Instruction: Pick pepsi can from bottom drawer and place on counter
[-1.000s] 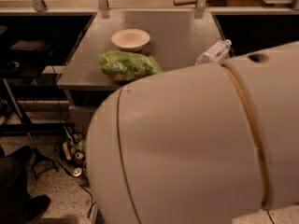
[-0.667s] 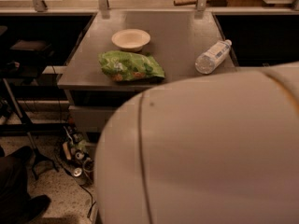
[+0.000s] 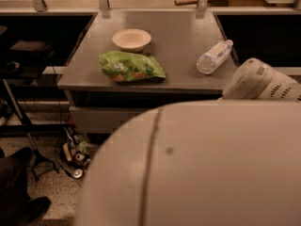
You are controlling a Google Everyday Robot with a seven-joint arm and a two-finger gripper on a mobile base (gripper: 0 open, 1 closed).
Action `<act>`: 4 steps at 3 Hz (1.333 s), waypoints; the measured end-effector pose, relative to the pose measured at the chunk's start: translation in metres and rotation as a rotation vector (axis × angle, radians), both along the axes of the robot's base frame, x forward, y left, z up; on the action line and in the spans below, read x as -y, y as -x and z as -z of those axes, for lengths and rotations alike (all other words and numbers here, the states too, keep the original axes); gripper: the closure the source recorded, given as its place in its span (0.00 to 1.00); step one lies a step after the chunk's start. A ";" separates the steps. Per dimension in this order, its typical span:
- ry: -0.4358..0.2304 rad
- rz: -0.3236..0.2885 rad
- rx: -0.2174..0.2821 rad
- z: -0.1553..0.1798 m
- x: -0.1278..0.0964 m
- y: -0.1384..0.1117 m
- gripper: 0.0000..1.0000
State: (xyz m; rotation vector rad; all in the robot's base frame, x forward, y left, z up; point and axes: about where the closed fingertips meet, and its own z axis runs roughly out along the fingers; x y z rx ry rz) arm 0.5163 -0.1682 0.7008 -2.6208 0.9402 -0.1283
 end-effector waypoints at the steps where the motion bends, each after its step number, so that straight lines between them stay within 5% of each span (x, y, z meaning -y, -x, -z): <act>1: 0.029 -0.026 0.043 -0.040 0.010 -0.008 1.00; 4: 0.034 0.012 0.050 -0.045 0.027 -0.001 1.00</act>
Offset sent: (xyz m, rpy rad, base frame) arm -0.0188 -0.0415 0.1545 -0.0403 -0.1181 -0.0079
